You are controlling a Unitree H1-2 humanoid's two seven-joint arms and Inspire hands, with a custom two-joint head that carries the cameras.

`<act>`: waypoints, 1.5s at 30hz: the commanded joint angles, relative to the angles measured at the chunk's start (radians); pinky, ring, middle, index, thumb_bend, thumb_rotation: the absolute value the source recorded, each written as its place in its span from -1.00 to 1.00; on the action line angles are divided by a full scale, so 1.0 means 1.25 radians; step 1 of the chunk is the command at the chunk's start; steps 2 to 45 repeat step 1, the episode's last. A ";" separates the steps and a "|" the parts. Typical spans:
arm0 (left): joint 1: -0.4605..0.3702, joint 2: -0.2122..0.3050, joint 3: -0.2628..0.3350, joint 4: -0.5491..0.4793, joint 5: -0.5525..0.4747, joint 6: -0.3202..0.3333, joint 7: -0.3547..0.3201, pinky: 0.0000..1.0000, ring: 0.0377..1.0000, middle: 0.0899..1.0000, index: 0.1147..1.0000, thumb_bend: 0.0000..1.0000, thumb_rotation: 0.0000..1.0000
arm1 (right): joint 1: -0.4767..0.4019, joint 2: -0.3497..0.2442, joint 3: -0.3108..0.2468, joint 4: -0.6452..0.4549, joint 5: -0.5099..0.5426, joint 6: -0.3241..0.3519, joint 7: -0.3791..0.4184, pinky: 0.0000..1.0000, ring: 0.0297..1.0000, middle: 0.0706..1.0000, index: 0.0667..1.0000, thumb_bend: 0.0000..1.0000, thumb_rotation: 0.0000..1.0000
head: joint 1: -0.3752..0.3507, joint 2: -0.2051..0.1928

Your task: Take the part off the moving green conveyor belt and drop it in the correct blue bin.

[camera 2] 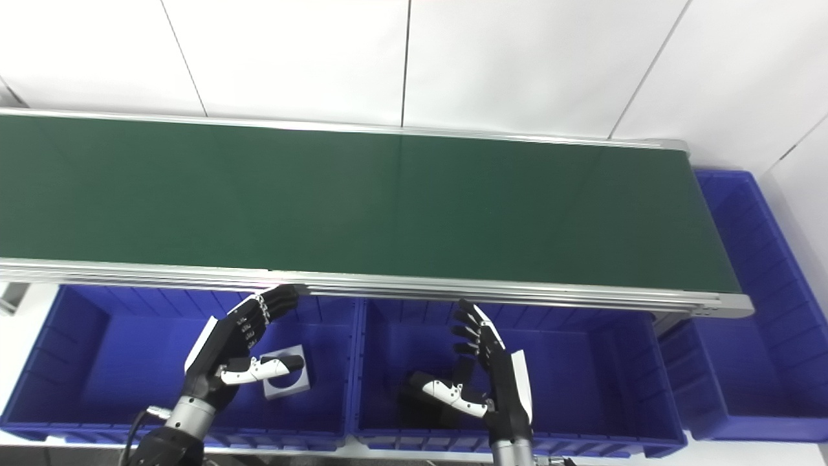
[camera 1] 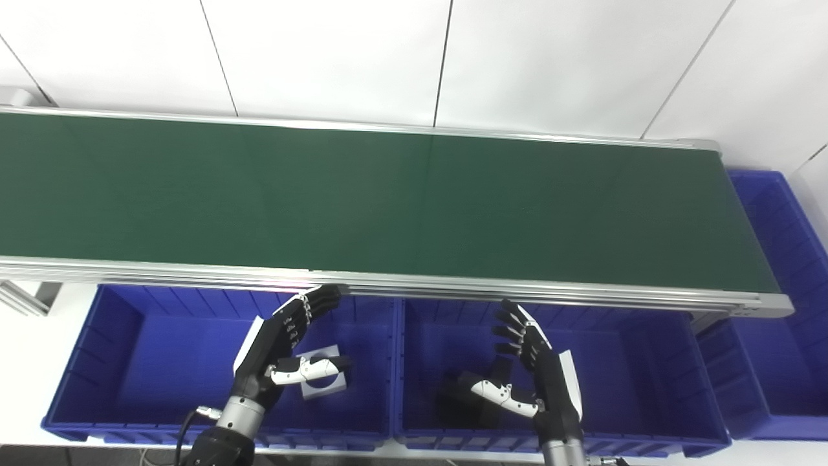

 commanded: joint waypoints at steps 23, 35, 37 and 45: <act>-0.006 -0.003 -0.005 -0.028 0.010 -0.033 0.013 0.71 0.59 0.55 0.47 0.49 -1.00 | -0.008 -0.005 0.005 -0.016 0.005 -0.048 -0.008 0.32 0.54 0.65 0.72 0.31 -0.75 | 0.005 -0.002; -0.006 -0.003 -0.005 -0.028 0.010 -0.033 0.013 0.71 0.59 0.55 0.47 0.49 -1.00 | -0.008 -0.005 0.005 -0.016 0.005 -0.048 -0.008 0.32 0.54 0.65 0.72 0.31 -0.75 | 0.005 -0.002; -0.006 -0.003 -0.005 -0.028 0.010 -0.033 0.013 0.71 0.59 0.55 0.47 0.49 -1.00 | -0.008 -0.005 0.005 -0.016 0.005 -0.048 -0.008 0.32 0.54 0.65 0.72 0.31 -0.75 | 0.005 -0.002; -0.006 -0.003 -0.005 -0.028 0.010 -0.033 0.013 0.71 0.59 0.55 0.47 0.49 -1.00 | -0.008 -0.005 0.005 -0.016 0.005 -0.048 -0.008 0.32 0.54 0.65 0.72 0.31 -0.75 | 0.005 -0.002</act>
